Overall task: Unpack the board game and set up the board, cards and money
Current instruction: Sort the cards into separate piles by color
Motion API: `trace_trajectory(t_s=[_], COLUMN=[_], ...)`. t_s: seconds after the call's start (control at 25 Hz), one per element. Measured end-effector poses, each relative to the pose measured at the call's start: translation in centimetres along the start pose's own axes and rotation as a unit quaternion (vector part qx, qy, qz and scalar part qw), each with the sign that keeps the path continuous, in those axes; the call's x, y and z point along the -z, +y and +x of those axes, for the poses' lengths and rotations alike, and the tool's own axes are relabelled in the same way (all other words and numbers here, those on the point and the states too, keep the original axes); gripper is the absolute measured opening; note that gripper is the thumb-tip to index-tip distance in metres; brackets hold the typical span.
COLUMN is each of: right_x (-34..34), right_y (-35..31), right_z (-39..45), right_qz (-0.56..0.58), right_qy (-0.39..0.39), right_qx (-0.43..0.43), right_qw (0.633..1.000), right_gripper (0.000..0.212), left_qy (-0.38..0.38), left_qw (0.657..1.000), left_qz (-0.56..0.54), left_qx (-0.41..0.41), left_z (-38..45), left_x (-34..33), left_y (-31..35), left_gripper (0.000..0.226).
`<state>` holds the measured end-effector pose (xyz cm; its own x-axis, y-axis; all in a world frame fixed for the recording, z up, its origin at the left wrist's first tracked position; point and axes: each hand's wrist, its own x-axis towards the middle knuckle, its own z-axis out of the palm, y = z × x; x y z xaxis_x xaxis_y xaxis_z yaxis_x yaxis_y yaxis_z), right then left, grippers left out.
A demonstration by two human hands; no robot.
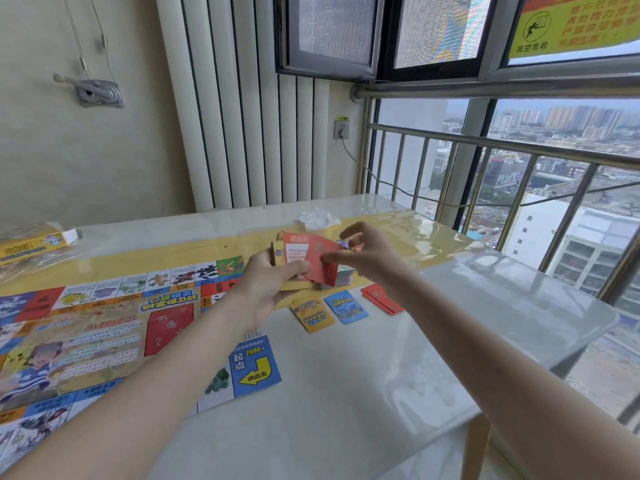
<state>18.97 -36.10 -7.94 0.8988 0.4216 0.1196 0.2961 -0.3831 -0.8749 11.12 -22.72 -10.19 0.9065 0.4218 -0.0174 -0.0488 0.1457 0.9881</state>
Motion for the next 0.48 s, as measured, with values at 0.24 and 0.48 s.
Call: trace_trajectory(t_s=[0.24,0.48], right_x=[-1.3,-0.1], right_y=[1.2,1.1], right_z=[-0.1,-0.1], right_qz=[0.229,0.377], right_qy=[0.014,-0.073], right_qx=[-0.09,-0.131], right_qw=[0.969,0.914], right_gripper=[0.027,0.021], left_qy=[-0.023,0.0], left_qw=[0.994,0.995], left_qz=[-0.102,-0.096], left_qx=[0.037,0.03], left_z=[0.0,0.3], left_x=[-0.5,-0.2], left_y=[-0.3,-0.3], left_gripper=[0.01,0.011])
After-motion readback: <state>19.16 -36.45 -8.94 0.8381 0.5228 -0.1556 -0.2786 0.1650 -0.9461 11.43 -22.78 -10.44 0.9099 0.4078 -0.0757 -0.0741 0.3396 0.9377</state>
